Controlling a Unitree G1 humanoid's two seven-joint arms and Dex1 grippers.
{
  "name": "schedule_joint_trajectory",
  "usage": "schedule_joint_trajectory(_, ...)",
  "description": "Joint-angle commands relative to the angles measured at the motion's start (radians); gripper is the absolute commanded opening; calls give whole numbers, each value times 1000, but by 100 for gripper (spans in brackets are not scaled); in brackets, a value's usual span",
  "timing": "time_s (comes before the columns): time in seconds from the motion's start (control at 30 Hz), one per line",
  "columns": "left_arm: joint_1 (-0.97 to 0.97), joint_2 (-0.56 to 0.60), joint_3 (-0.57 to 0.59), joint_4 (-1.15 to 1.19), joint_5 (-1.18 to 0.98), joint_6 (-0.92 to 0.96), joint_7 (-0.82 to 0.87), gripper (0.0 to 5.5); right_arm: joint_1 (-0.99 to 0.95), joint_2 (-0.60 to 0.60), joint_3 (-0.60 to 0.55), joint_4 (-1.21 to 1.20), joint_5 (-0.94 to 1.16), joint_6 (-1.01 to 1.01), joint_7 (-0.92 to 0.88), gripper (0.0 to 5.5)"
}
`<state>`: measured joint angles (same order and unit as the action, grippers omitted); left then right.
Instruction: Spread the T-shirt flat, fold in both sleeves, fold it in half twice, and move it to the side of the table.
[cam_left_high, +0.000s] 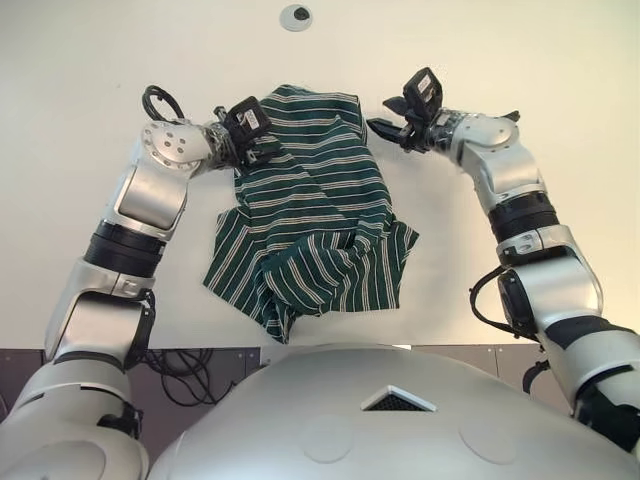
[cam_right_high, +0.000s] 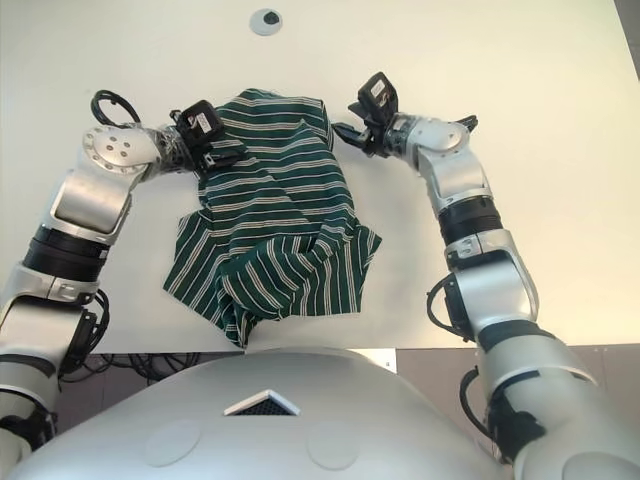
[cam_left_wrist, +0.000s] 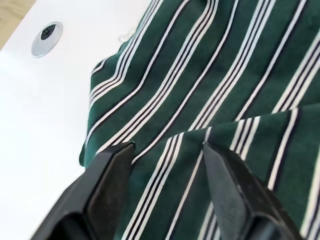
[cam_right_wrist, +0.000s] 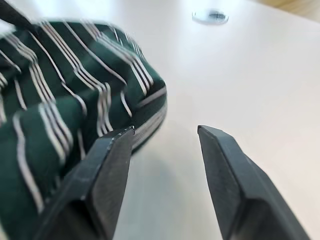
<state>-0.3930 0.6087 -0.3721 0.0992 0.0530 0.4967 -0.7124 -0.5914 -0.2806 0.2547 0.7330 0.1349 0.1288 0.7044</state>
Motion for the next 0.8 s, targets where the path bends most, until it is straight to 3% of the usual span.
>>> schedule_joint_trajectory(0.03,-11,-14,-2,16,21,-11,-15,248,-35,11,15,84,-65,-68,36,234)
schedule_joint_trajectory(0.13,-15,-17,2,30,32,-21,-19,248,-36,11,4,95,-76,-84,58,234)
schedule_joint_trajectory(0.27,1,7,-26,36,73,-31,-44,248,-56,-24,134,118,-267,-174,14,234)
schedule_joint_trajectory(0.57,-46,49,-71,140,188,-130,-87,248,-272,-68,325,431,-641,-357,-301,234)
schedule_joint_trajectory(0.73,-160,-27,-108,336,247,-273,-48,248,-378,-89,359,513,-752,-448,-531,234)
schedule_joint_trajectory(0.8,-211,-101,-90,408,227,-335,-23,248,-394,-95,298,518,-716,-493,-597,234)
